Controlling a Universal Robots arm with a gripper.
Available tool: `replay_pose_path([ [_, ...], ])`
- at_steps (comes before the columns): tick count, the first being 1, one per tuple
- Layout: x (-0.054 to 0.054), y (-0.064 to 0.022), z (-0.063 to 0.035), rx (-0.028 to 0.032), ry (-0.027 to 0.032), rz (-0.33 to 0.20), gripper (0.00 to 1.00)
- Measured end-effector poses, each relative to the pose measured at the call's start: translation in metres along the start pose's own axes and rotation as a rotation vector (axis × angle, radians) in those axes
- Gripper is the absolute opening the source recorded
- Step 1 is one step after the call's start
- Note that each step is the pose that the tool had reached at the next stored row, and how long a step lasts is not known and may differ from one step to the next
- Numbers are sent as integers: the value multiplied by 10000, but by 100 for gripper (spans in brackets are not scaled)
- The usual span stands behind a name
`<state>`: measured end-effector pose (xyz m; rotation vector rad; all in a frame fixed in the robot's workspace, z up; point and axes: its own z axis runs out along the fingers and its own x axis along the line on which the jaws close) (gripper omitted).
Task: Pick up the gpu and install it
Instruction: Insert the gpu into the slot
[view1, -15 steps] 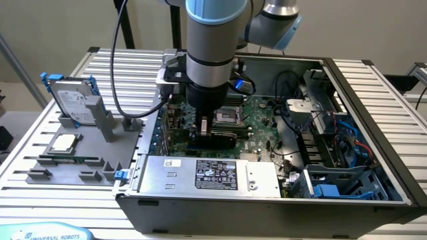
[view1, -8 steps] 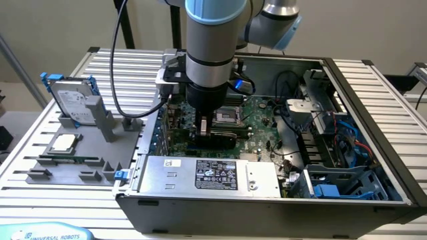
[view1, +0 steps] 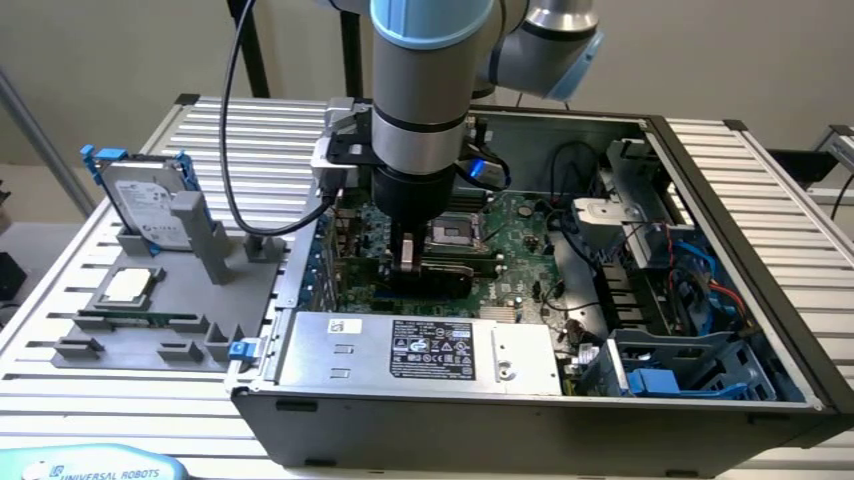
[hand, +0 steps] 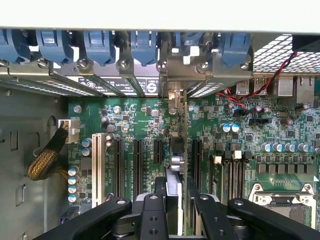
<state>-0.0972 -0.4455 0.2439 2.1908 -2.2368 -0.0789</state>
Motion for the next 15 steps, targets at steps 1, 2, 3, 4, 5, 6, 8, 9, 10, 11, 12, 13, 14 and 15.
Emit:
replay_pose_path([
  [1, 0, 0, 0, 0, 0, 0, 27],
  [2, 0, 0, 0, 1, 0, 0, 27],
  [3, 0, 0, 0, 1, 0, 0, 27],
  [4, 0, 0, 0, 1, 0, 0, 27],
  [5, 0, 0, 0, 0, 0, 0, 27],
  [6, 0, 0, 0, 0, 0, 0, 27],
  [8, 0, 0, 1, 0, 1, 0, 27],
  [9, 0, 0, 1, -1, 1, 0, 27],
  [10, 0, 0, 2, 0, 1, 0, 27],
  [11, 0, 0, 3, 0, 1, 0, 27],
  [12, 0, 0, 3, 0, 2, 0, 27],
  [13, 0, 0, 4, -1, 2, 1, 27],
  [14, 0, 0, 4, -1, 2, 0, 27],
  [15, 0, 0, 5, 0, 1, 0, 27],
])
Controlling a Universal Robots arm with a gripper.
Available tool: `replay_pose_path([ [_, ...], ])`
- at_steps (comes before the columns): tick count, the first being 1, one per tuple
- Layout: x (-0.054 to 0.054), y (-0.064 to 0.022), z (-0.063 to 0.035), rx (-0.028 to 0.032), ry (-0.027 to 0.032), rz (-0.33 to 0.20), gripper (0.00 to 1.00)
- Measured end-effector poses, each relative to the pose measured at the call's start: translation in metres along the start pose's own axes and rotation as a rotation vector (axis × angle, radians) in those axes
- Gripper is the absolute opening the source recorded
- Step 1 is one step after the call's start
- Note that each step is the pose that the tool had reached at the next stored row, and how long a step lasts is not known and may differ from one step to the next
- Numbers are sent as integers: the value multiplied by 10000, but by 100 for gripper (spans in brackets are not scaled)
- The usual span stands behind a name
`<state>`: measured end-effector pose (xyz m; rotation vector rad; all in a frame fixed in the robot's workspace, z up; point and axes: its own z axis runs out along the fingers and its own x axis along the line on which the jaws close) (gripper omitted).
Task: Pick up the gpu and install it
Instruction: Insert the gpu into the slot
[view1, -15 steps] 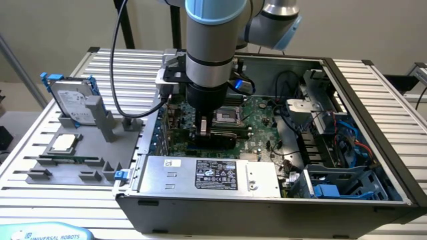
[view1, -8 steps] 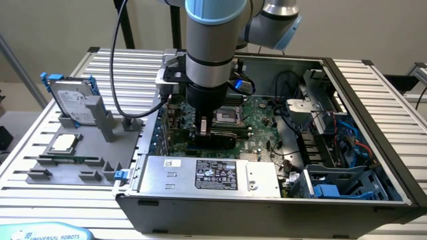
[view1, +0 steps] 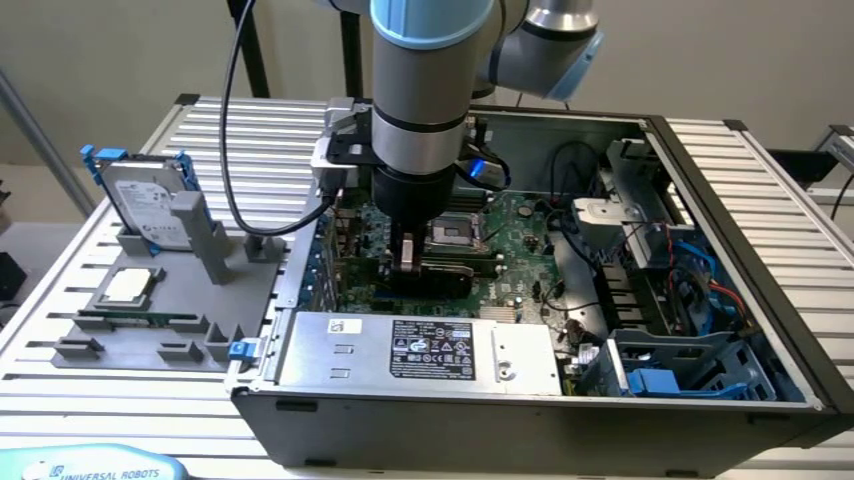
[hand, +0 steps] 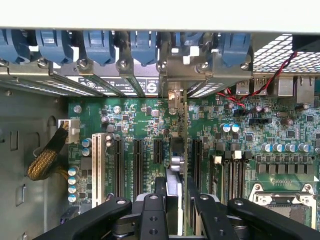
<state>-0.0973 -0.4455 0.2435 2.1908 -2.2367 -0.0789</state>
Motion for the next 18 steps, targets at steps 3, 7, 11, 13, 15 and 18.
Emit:
replay_pose_path([
  [3, 0, 0, 1, 1, -1, 0, 27],
  [7, 0, 0, 1, 1, -1, 0, 27],
  [11, 0, 0, 0, 0, -1, 0, 27],
  [13, 0, 0, 1, 1, -1, 1, 27],
  [15, 0, 0, 1, 0, -1, -1, 27],
  [18, 0, 4, 4, 4, -1, 0, 27],
])
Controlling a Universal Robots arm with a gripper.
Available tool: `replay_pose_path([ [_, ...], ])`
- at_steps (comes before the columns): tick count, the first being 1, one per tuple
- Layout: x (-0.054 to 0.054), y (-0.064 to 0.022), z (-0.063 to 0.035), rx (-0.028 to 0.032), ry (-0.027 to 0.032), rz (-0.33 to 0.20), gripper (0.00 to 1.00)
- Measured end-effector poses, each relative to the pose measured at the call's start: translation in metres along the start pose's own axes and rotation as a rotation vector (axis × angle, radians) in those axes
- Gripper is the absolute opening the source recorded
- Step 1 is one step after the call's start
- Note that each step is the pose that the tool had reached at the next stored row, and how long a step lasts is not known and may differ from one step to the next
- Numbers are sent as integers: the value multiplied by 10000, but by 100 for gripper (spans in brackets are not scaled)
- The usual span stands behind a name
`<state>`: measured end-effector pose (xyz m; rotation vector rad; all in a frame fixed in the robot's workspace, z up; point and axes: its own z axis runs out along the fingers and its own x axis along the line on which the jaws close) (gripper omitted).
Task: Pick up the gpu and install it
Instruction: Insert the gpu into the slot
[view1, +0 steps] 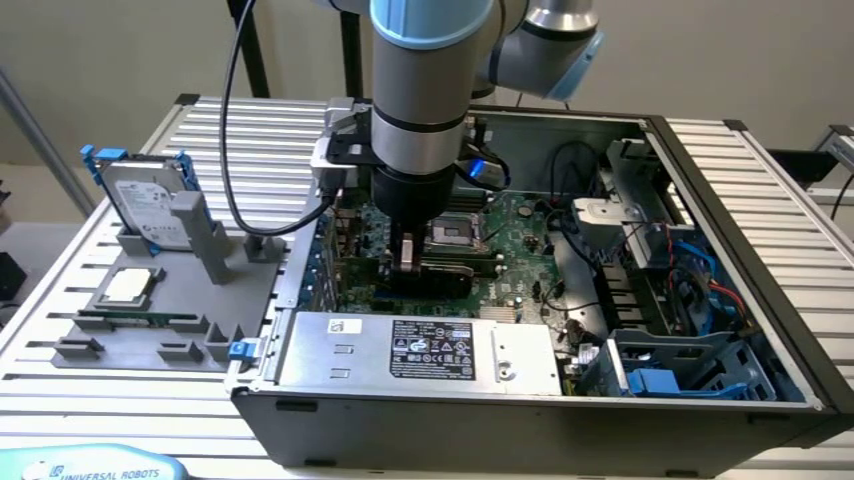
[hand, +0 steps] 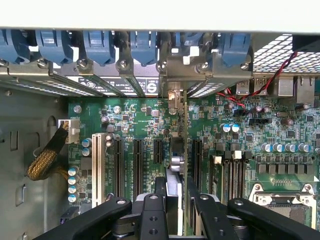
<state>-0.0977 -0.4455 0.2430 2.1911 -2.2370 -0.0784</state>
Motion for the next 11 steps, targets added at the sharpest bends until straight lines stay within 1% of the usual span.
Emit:
replay_pose_path([
  [8, 0, 8, 4, -6, -3, 3, 27],
  [9, -2, 9, 10, 1, -17, 6, 28],
  [10, -1, 10, 12, 5, -19, 6, 28],
  [11, -1, 8, 10, 5, -14, 5, 35],
])
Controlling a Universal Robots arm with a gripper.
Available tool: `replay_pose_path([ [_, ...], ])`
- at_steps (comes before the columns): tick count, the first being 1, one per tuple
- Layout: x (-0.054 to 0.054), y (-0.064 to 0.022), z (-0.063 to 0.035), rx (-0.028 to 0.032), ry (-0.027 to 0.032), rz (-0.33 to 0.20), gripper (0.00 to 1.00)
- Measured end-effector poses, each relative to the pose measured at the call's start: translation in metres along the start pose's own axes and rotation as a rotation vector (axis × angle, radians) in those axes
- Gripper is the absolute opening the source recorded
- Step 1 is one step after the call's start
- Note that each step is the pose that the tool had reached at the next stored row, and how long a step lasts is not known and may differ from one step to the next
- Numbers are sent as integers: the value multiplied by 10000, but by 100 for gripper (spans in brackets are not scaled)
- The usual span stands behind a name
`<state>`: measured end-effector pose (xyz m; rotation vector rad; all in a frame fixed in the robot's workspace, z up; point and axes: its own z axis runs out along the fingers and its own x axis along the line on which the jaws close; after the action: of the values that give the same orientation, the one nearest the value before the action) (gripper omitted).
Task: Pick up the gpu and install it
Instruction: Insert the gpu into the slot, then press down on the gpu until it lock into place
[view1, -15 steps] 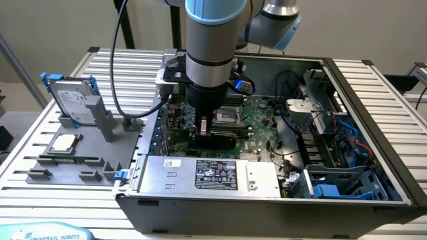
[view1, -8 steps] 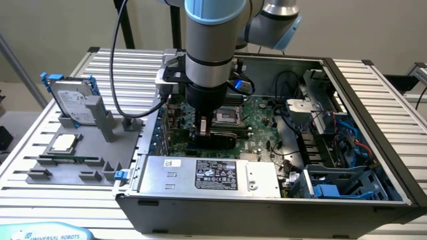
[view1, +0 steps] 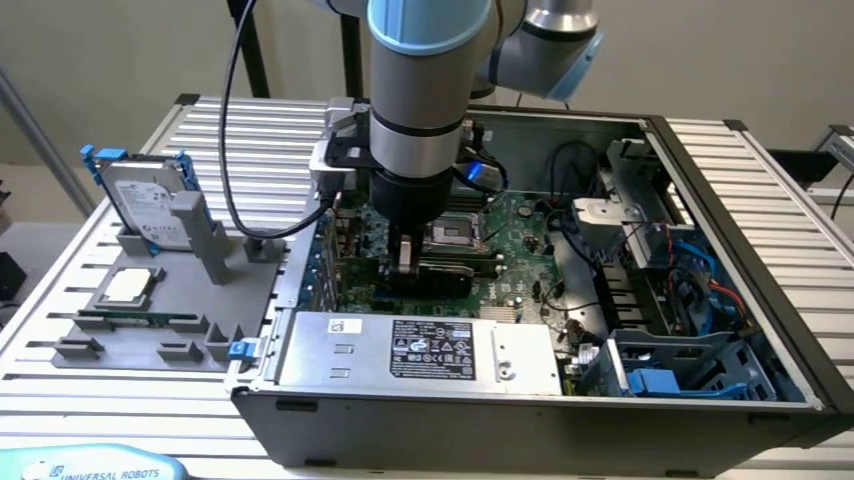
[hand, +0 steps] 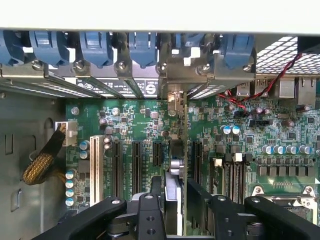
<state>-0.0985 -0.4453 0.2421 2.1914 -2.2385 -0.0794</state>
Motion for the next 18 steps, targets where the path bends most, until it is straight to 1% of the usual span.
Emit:
replay_pose_path([
  [1, 1, -2, -5, -5, 11, -4, 35],
  [5, 0, 0, -40, -6, 13, -4, 35],
  [18, -8, 12, -324, -6, 13, -23, 35],
])
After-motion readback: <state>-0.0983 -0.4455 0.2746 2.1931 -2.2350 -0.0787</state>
